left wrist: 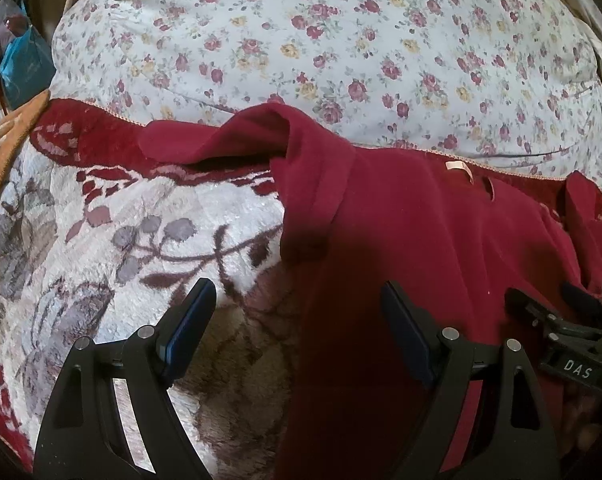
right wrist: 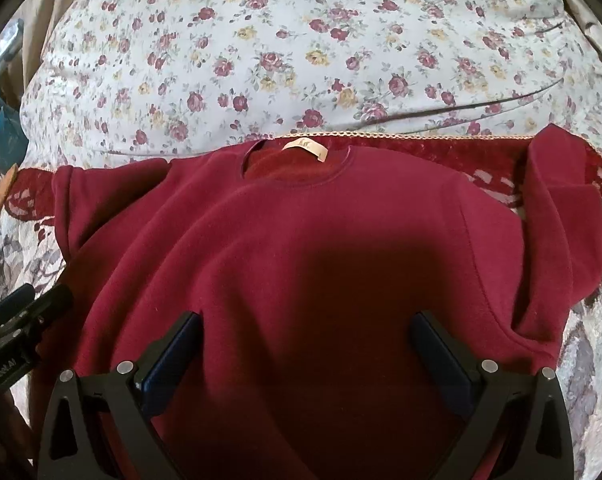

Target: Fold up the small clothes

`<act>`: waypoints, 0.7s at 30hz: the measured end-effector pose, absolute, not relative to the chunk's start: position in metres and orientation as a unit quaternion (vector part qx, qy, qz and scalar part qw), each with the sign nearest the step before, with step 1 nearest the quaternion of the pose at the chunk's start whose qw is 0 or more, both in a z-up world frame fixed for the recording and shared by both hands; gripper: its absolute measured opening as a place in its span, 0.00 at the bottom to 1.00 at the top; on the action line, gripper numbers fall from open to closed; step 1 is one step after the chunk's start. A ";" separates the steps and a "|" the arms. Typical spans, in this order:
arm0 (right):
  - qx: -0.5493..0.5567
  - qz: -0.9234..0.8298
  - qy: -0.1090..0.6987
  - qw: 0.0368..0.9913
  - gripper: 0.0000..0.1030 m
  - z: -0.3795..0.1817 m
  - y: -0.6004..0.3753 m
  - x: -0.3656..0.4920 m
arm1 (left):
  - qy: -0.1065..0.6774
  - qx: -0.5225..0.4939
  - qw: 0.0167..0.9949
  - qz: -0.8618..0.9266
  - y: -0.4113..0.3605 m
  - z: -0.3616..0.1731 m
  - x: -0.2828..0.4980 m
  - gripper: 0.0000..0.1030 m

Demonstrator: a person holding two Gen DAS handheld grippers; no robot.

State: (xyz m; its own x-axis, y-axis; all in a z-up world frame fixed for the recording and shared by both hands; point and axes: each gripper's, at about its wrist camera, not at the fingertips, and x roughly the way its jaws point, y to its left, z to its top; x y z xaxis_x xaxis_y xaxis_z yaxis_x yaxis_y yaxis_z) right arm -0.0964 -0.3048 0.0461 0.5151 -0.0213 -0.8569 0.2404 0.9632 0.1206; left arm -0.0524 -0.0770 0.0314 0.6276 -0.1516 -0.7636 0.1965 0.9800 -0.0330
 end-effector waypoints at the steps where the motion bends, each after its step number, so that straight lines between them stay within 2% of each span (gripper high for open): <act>1: 0.108 -0.077 0.488 0.863 1.00 0.046 -0.303 -0.096 | 0.419 0.025 0.903 -0.095 -0.076 0.033 -0.052 0.82; 21: 0.073 -0.040 0.499 0.862 1.00 0.052 -0.284 -0.092 | 0.411 -0.023 0.909 -0.061 -0.039 0.047 -0.038 0.82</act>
